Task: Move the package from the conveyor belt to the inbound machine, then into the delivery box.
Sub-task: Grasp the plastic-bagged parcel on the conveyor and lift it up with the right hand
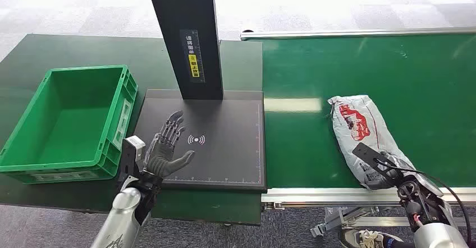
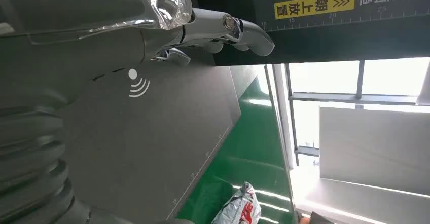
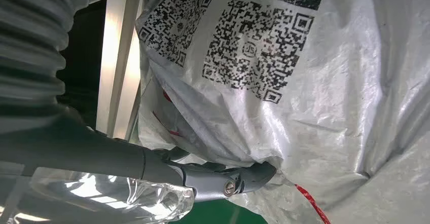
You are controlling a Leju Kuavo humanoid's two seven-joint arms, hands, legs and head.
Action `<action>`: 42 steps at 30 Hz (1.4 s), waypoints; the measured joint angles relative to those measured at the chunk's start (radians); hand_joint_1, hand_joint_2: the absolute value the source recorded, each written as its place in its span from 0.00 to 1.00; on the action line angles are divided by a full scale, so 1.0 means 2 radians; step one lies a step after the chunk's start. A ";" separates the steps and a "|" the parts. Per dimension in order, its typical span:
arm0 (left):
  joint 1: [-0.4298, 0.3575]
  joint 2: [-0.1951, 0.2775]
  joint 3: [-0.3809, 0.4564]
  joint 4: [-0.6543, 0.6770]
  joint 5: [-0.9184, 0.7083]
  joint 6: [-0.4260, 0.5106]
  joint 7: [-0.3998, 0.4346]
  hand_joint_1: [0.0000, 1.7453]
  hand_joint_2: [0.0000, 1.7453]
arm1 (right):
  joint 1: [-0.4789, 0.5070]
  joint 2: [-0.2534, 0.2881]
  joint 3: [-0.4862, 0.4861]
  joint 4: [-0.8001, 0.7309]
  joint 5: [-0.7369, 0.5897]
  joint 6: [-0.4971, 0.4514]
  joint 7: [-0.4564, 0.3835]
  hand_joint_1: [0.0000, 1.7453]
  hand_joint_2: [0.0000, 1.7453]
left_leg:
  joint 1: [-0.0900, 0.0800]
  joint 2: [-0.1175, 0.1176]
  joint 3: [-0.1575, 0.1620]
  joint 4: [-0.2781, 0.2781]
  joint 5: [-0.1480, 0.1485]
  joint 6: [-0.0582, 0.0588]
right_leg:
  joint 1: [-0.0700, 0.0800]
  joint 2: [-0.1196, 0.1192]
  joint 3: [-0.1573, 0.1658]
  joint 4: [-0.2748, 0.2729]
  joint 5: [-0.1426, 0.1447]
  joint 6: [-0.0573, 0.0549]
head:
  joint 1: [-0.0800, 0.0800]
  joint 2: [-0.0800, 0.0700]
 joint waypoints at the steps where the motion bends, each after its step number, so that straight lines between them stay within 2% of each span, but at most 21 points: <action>1: 0.000 0.000 0.000 0.000 0.000 0.000 0.000 0.00 1.00 | 0.000 0.000 0.001 0.001 0.000 0.000 0.000 0.00 1.00 | 0.000 0.000 0.000 0.000 0.000 0.000 | 0.000 0.000 0.000 0.000 0.000 0.000 | 0.000 0.000; 32: -0.001 -0.001 0.001 0.002 -0.003 -0.004 0.000 0.00 1.00 | -0.007 0.010 0.015 0.014 -0.003 0.003 -0.003 0.00 1.00 | 0.000 0.000 0.003 0.000 0.000 0.000 | 0.000 -0.001 0.003 0.000 0.000 0.000 | 0.000 0.000; 38: -0.001 -0.001 0.001 0.002 -0.004 -0.003 -0.001 0.00 1.00 | -0.007 0.010 0.020 0.015 -0.006 0.006 -0.016 0.00 1.00 | 0.000 0.000 0.003 0.000 0.000 0.000 | 0.000 -0.001 0.003 0.000 0.000 0.000 | 0.000 0.000; 40: -0.001 -0.001 0.001 0.002 -0.004 -0.003 -0.001 0.00 1.00 | -0.007 0.010 0.023 0.015 -0.008 0.009 -0.025 0.09 1.00 | 0.000 0.000 0.003 0.000 0.000 0.000 | 0.000 -0.001 0.003 0.000 0.000 0.000 | 0.000 0.000; 41: -0.001 -0.001 0.001 0.002 -0.004 -0.002 -0.001 0.00 1.00 | -0.007 0.010 0.025 0.015 -0.009 0.011 -0.032 0.10 1.00 | 0.000 0.000 0.003 0.000 0.000 0.000 | 0.000 -0.001 0.003 0.000 0.000 0.000 | 0.000 0.000; 42: -0.001 -0.001 0.001 0.002 -0.004 -0.002 -0.001 0.00 1.00 | -0.007 0.010 0.028 0.015 -0.009 0.012 -0.038 0.35 1.00 | 0.000 0.000 0.003 0.000 0.000 0.000 | 0.000 -0.001 0.003 0.000 0.000 0.000 | 0.000 0.000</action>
